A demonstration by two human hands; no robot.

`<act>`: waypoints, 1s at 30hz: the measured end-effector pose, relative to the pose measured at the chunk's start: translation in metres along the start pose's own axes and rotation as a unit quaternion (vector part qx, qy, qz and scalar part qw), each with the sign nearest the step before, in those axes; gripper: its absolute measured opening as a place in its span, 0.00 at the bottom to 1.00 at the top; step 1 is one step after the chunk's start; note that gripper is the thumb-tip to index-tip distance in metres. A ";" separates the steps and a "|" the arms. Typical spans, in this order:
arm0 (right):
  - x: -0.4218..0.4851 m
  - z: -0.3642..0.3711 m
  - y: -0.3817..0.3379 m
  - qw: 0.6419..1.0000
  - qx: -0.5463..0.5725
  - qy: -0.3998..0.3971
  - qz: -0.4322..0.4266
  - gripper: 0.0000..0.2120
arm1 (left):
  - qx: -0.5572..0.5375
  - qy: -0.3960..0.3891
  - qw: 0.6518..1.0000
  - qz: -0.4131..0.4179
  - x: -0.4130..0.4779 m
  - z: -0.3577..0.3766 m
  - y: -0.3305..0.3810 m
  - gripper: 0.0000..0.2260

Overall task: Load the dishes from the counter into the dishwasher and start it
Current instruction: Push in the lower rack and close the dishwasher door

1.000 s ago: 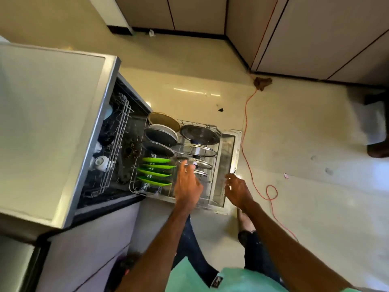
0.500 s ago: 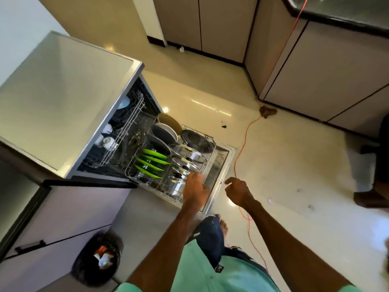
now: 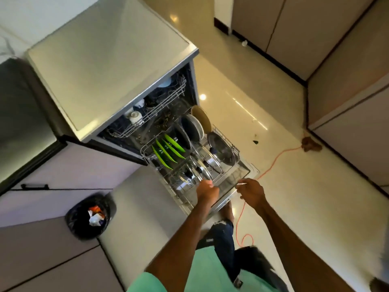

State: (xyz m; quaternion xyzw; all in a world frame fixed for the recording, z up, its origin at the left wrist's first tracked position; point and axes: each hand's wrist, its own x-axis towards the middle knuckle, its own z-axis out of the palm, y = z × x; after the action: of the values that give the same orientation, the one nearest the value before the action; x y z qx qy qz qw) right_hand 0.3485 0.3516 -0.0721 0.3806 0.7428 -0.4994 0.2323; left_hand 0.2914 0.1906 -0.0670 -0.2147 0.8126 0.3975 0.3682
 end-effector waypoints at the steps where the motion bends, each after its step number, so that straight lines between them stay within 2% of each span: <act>1: 0.011 -0.001 -0.003 1.000 0.015 -0.011 0.003 0.08 | -0.035 -0.008 0.999 -0.031 0.012 0.006 -0.001 0.16; 6: 0.047 -0.010 -0.017 0.974 0.196 -0.076 0.082 0.07 | -0.176 -0.003 0.973 -0.147 0.052 0.033 -0.018 0.08; 11: 0.111 -0.001 -0.007 0.930 0.303 -0.109 0.175 0.08 | -0.368 -0.012 0.903 -0.223 0.084 0.056 -0.034 0.05; 15: 0.171 0.033 0.015 0.960 0.212 -0.109 0.147 0.05 | -0.547 0.034 0.787 -0.284 0.136 0.098 -0.063 0.08; 19: 0.248 0.084 0.070 0.952 0.181 -0.140 0.202 0.06 | -0.666 0.110 0.669 -0.311 0.201 0.143 -0.095 0.15; 22: 0.301 0.109 0.104 0.925 0.236 -0.123 0.271 0.10 | -0.724 0.162 0.585 -0.327 0.244 0.163 -0.112 0.13; 26: 0.352 0.129 0.121 0.887 0.355 -0.112 0.273 0.10 | -0.792 0.231 0.490 -0.280 0.285 0.186 -0.124 0.11; 30: 0.358 0.134 0.122 0.862 0.413 -0.140 0.259 0.13 | -0.845 0.200 0.431 -0.246 0.280 0.194 -0.123 0.14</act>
State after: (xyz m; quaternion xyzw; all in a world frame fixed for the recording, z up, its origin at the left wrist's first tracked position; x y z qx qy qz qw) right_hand 0.2249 0.3733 -0.4535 0.5464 0.3024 -0.7304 0.2766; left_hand 0.2748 0.2582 -0.4229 -0.6834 0.0353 0.7239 -0.0875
